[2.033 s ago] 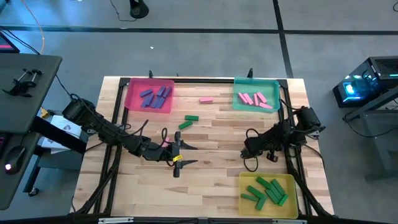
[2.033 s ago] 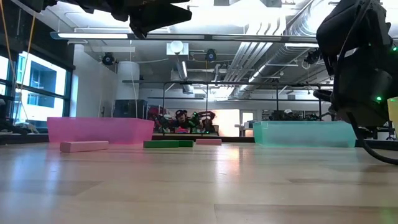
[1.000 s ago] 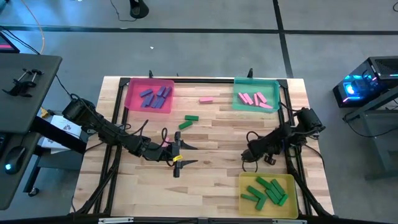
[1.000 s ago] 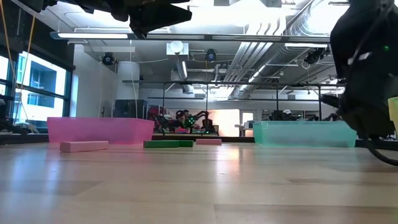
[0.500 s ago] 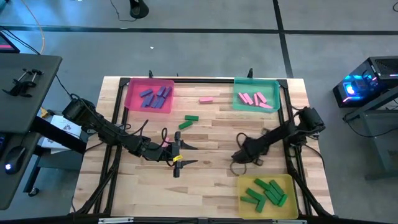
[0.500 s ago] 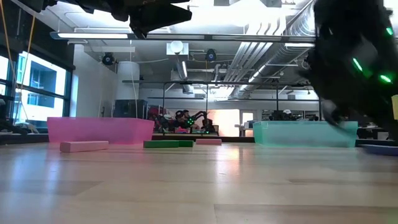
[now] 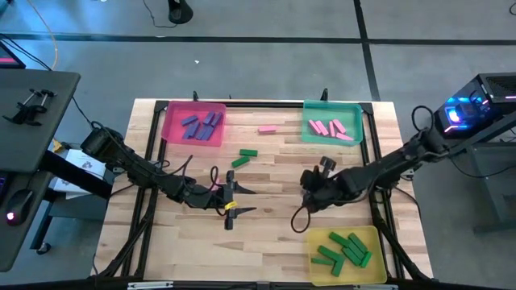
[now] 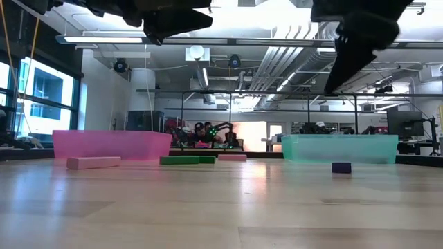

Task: Sort blocks
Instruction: Put the blue block into the red bin

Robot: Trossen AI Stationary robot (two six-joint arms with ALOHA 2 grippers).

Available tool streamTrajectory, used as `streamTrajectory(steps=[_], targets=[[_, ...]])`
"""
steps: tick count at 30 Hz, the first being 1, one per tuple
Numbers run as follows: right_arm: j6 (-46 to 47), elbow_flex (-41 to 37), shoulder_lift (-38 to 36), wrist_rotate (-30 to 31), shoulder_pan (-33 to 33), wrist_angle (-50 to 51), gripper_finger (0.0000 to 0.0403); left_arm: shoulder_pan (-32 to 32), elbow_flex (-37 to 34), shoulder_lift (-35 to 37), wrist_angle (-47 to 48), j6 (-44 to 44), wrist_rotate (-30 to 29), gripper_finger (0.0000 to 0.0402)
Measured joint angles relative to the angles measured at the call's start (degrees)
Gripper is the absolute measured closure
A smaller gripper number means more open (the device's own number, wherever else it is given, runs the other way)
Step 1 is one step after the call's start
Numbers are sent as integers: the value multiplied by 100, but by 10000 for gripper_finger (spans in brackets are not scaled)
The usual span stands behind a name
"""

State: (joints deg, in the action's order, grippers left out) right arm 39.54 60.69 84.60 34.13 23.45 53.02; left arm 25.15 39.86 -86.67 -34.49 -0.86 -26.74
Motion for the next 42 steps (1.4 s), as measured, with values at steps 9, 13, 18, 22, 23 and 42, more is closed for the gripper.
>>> streamTrajectory(steps=[9,13,18,22,23,42], targets=[[-1970,-1654,-144,-1243,-378,-2153,237,0,0,0,39,0,-1,188],[-4043,-2181,-140,-1630,-512,-3238,175,-35,0,0,40,0,37,188],[-5124,-2384,-138,-2072,-922,-3538,157,-37,0,0,43,0,74,188],[-5321,-2531,-138,-2589,-1339,-3508,156,-37,0,0,43,-18,79,188],[-5340,-2590,-138,-2732,-1442,-3509,156,-37,0,0,45,-39,81,188],[-3912,-3376,-103,-2556,-1459,-8085,335,-89,-79,-4,693,313,84,188]])
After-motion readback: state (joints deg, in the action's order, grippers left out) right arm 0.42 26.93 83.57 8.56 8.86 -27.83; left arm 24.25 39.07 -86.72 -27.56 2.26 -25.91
